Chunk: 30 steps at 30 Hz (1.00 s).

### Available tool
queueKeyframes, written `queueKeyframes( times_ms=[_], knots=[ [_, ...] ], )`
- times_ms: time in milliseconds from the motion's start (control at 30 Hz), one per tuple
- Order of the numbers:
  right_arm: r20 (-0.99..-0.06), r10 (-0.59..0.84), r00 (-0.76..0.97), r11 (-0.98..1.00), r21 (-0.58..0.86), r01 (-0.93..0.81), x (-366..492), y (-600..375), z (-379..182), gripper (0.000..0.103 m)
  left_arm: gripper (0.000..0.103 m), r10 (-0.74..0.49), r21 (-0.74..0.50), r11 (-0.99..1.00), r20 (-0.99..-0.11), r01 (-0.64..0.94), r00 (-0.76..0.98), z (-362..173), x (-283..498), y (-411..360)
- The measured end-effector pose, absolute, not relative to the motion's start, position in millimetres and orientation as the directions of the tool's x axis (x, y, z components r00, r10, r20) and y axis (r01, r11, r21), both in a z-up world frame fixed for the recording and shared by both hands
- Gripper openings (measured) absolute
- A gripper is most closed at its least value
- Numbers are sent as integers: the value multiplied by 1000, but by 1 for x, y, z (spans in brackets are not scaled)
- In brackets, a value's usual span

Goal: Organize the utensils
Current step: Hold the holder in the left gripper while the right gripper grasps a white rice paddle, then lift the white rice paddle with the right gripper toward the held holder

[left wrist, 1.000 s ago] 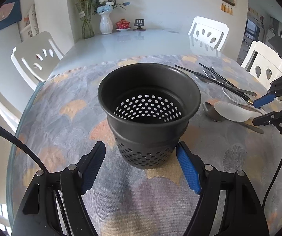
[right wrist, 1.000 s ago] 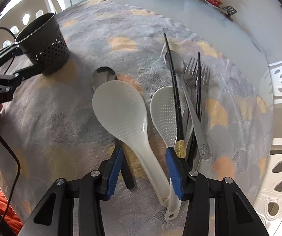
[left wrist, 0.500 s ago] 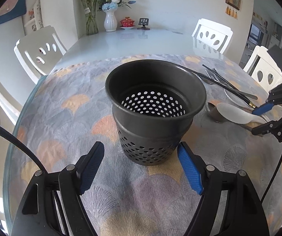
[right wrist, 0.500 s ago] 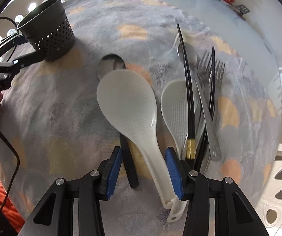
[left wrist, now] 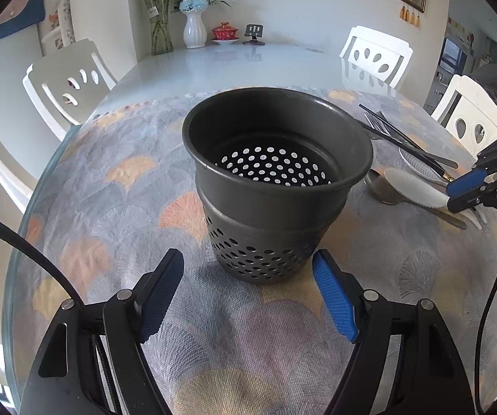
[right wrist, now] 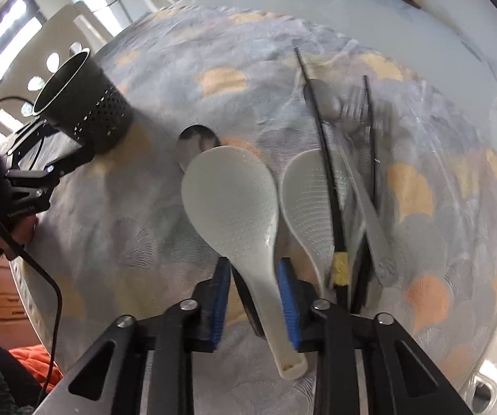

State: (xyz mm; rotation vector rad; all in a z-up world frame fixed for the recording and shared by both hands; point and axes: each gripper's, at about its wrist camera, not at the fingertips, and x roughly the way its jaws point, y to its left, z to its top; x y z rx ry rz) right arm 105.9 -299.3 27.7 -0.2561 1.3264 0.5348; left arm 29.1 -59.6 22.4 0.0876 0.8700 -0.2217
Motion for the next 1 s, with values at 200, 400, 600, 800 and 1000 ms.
queueKeyframes(
  times_ms=[200, 400, 600, 800, 1000],
  knots=[
    [-964, 242, 108, 876, 170, -451, 108, -308, 19, 25, 75, -155, -14, 974, -770, 226, 619, 21, 31, -60],
    [-964, 243, 111, 875, 168, -455, 113, -285, 16, 27, 75, -151, -6, 973, -774, 231, 615, 20, 31, -61],
    [-947, 264, 185, 881, 158, -446, 100, -284, 30, 23, 75, -146, 0, 973, -780, 233, 609, 19, 32, -62],
    [-912, 335, 235, 904, 240, -355, 74, -294, 47, 23, 75, -154, 1, 968, -783, 249, 603, 18, 33, -65],
    [-936, 335, 112, 900, 282, -332, 56, -272, 21, 23, 75, -168, -7, 966, -781, 260, 602, 18, 31, -65]
  ],
)
